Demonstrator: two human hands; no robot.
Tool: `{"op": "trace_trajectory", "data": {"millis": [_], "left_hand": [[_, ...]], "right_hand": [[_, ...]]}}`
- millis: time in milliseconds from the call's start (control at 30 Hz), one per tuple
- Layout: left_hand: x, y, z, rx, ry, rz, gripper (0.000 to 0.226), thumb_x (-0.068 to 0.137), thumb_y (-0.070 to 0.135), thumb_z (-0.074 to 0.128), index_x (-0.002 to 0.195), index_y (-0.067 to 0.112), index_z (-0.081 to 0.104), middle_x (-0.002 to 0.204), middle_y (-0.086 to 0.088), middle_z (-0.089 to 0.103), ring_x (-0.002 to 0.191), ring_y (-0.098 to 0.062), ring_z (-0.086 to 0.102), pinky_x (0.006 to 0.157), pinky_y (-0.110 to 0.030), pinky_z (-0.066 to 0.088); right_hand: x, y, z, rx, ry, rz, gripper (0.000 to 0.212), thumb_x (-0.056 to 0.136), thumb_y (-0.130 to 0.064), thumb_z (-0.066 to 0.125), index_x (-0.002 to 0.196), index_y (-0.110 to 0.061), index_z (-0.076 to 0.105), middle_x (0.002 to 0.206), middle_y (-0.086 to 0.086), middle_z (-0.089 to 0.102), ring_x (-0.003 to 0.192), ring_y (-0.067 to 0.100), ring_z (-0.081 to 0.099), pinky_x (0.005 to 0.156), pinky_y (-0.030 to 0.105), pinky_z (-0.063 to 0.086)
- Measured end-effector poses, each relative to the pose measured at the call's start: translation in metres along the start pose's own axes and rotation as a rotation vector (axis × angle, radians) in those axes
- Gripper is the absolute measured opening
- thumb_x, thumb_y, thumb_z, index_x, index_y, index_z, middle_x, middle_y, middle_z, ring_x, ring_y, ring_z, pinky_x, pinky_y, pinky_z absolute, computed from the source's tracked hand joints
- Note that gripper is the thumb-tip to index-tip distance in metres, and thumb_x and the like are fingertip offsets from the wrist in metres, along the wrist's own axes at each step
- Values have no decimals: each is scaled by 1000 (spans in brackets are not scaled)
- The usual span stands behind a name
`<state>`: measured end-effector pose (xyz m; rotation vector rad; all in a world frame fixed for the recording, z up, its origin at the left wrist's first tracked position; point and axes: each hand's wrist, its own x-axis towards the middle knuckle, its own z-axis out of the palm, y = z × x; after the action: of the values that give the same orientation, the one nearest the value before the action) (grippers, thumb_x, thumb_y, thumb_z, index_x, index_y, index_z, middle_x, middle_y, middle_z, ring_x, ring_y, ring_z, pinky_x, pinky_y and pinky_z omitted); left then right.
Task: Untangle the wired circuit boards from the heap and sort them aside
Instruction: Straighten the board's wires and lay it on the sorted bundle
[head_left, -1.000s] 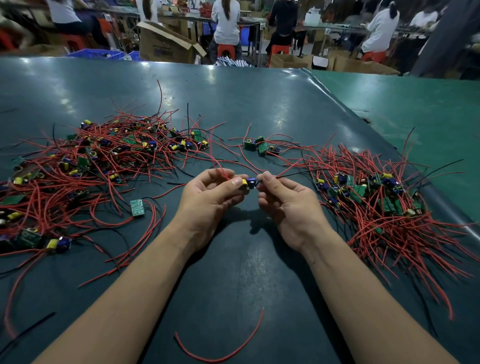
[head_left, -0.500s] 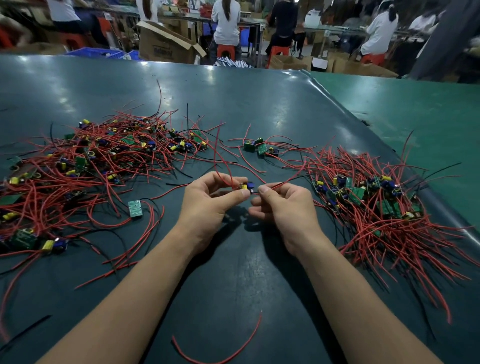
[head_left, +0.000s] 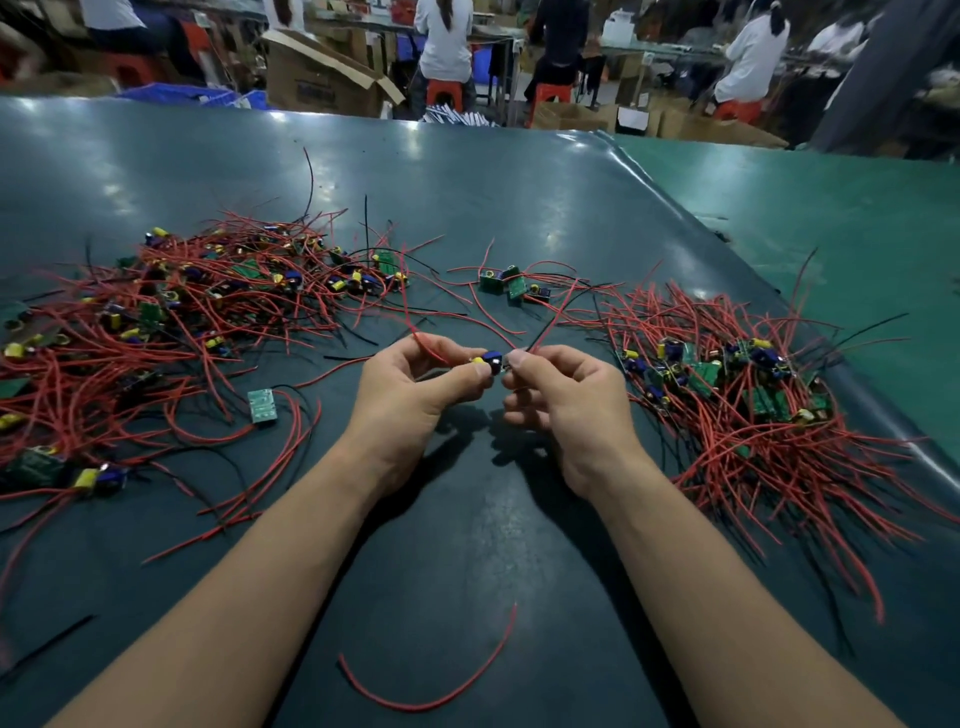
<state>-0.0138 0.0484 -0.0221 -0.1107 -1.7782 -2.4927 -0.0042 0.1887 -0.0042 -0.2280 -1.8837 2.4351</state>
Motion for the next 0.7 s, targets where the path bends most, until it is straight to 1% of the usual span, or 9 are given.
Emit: {"op": "trace_trajectory", "data": {"millis": [133,233,300,367,433,467,567,633,700], "left_hand": [[0,1,1,33,35,31,29,77,-14,68,72,11,55,75,-3,75,64,-15,68,64,-23,56],[0,4,0,37,38,54,30,76,-16,68,72,10,53,74,-3,74,64,-16,68,63,-23,55],[-1,5,-1,37,27,60,32,76,-17,67,72,10,52,74,-4,74,64,-16,67,63,-23,55],[-1,6,0,29,18,61,33,76,-18,66,71,11,51,74,-4,74,62,-17,67,61,-22,53],[0,7,-1,6,26,62,35,77,-19,64,71,11,49,73,-4,73,60,-17,66,59,-22,52],[0,8,-3,-7,35,64,35,77,-19,63,71,12,49,73,-4,73,60,-18,66,59,-22,52],[1,8,-6,-23,39,66,34,77,-19,63,72,12,49,74,-5,74,61,-19,66,60,-23,52],[1,7,-5,-10,28,64,33,77,-19,64,72,11,50,75,-5,74,62,-19,67,61,-23,53],[0,6,-4,-3,22,56,32,77,-18,64,72,11,51,76,-6,74,62,-18,67,61,-23,53]], "right_hand": [[8,-1,-3,-9,171,-106,20,89,-4,66,70,-8,63,55,-1,62,41,7,52,39,19,45],[15,-3,-12,-9,293,-170,20,90,-5,65,70,-7,61,59,2,60,41,7,50,38,20,45],[17,-2,-16,-35,343,-214,18,91,-8,64,73,-7,62,62,3,59,42,7,51,38,21,45],[18,-1,-19,-127,379,-287,17,93,-12,63,75,-11,61,66,3,60,43,9,54,39,24,47],[19,1,-18,-233,398,-348,16,94,-16,61,78,-17,61,70,1,61,43,13,60,41,27,50],[19,2,-17,-246,402,-360,16,95,-16,60,80,-18,61,69,-1,62,44,16,62,43,29,52],[20,4,-14,-174,390,-350,16,97,-12,56,83,-18,61,66,-5,66,45,19,64,46,30,54],[21,2,-14,-67,380,-324,15,97,-5,51,91,-16,60,69,0,68,43,18,63,44,27,52],[24,-1,-16,44,396,-272,14,96,-1,48,96,-12,58,65,3,69,40,16,59,40,23,49]]}}
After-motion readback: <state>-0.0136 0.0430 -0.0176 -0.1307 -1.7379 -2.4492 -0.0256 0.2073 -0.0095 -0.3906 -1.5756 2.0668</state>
